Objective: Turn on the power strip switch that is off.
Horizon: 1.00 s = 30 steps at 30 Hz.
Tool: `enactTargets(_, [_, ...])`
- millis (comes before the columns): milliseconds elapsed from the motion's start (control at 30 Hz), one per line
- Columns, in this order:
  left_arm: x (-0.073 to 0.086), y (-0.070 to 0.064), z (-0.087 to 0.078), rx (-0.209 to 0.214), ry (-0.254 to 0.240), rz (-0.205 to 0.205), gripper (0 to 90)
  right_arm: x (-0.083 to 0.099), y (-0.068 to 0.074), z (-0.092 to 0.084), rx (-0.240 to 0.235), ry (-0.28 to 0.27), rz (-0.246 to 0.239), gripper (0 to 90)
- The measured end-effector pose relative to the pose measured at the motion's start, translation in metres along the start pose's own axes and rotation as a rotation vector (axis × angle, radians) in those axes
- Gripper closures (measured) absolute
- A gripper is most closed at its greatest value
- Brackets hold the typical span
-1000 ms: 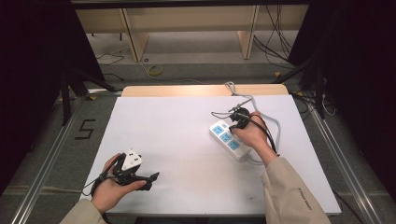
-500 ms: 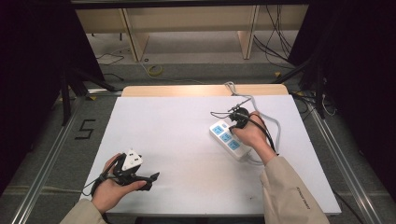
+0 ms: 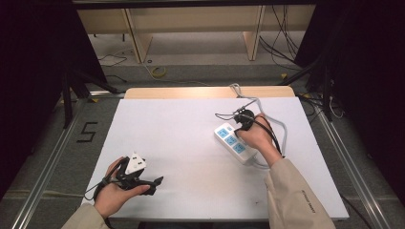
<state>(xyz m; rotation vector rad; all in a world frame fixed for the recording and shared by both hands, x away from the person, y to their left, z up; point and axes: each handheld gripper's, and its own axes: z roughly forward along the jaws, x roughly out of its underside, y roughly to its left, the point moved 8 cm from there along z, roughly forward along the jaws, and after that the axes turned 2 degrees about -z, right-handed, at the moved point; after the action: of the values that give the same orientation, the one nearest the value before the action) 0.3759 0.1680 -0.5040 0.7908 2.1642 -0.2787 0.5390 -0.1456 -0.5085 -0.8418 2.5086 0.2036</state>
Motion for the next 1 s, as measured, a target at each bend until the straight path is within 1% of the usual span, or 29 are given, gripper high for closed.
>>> enactTargets(200, [-0.0002,-0.0017,0.0006,0.006,0.003,-0.001,10.8,-0.0004,0.0009,0.0003,0.012,0.010,-0.005,90.0])
enactTargets(333, [-0.0005,-0.0023,0.0008,0.007,0.003,0.001,10.8,-0.0002,0.0006,0.0005,0.008,0.009,0.003,90.0])
enactTargets(500, [-0.0004,-0.0025,0.0008,0.007,0.003,-0.001,10.8,-0.0004,0.0009,0.0008,0.013,0.011,0.001,90.0])
enactTargets(733, [-0.0005,-0.0028,0.0007,0.009,0.002,-0.001,10.7,-0.0004,0.0025,0.0015,0.042,0.027,-0.019,90.0])
enactTargets(1000, [-0.0006,-0.0023,0.0009,0.008,0.004,0.002,10.8,-0.0002,0.0020,0.0014,0.027,0.016,-0.001,90.0])
